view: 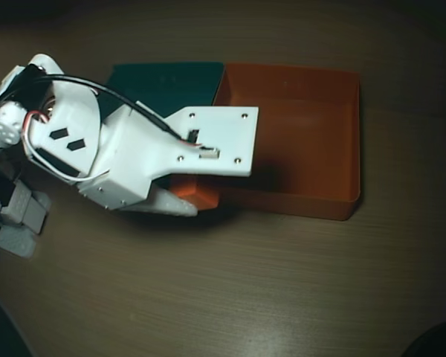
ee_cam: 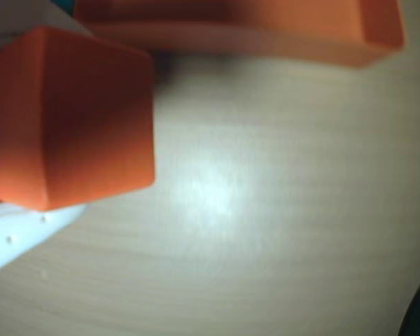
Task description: Grasp a cube and put it in the box.
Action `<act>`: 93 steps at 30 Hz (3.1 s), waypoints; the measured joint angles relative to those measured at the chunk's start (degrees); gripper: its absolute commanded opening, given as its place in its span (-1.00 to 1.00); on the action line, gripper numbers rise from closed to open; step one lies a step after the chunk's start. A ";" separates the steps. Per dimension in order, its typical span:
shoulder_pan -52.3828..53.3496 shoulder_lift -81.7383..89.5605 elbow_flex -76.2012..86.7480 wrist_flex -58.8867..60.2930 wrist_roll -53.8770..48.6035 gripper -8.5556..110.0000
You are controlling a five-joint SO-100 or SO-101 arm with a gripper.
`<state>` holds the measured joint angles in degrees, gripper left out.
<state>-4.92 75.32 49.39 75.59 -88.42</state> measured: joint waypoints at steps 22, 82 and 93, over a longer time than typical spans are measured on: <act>-15.56 -29.44 -32.96 0.09 0.00 -0.94; -17.40 -39.29 -38.76 0.09 0.00 -0.96; -15.56 -33.05 -30.32 0.09 0.00 -0.96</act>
<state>-20.48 42.28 19.07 75.67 -88.42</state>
